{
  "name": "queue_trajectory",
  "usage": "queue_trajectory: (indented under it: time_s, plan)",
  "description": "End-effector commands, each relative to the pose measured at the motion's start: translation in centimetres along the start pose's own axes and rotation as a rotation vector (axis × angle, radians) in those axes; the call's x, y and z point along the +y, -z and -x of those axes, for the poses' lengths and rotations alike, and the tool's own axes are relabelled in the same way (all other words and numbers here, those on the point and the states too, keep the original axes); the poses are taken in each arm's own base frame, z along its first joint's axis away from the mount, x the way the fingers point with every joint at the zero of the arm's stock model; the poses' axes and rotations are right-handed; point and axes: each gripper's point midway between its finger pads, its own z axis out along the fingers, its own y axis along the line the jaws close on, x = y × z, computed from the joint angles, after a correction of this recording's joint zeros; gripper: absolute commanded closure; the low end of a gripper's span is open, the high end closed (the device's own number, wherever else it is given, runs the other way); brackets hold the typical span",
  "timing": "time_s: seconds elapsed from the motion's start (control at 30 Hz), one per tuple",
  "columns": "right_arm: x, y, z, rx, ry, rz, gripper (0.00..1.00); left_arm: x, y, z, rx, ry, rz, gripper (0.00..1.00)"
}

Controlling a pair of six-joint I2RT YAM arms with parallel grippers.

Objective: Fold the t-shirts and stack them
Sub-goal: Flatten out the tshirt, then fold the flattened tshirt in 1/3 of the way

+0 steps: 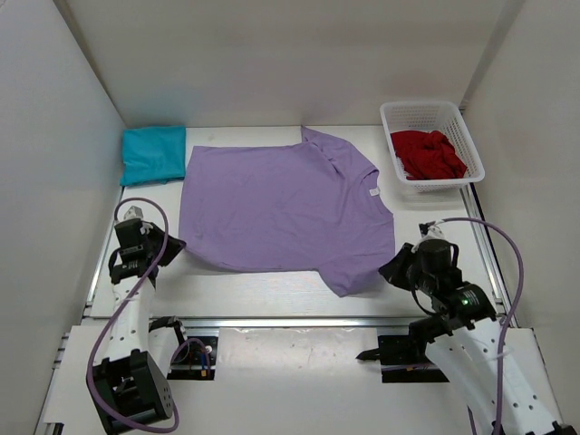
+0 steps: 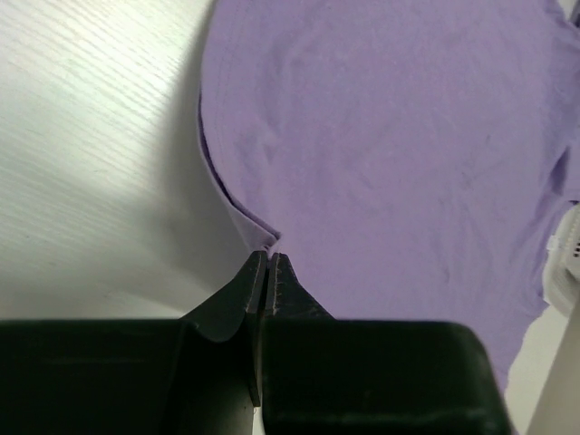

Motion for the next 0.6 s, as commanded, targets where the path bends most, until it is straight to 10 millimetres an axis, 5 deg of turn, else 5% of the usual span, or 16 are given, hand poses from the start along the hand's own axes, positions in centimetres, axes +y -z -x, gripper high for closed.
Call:
queue_trajectory:
  time_s: [0.0,0.13,0.33,0.57]
  plan:
    - [1.5,-1.4,2.8,-0.058,0.021,0.069,1.00,-2.8,0.6,1.8,-0.037,0.021,-0.105,1.00]
    - [2.2,-4.4,6.8,-0.071,0.018,0.124,1.00,-3.2,0.0,3.9,-0.093,0.066,-0.101,1.00]
    - [2.7,-9.0,12.8,-0.102,0.040,0.058,1.00,-2.3,-4.1,3.7,-0.054,0.163,-0.033,1.00]
    - [2.0,-13.0,18.0,-0.141,0.014,0.035,1.00,-1.8,-6.2,5.3,-0.067,0.222,0.008,1.00]
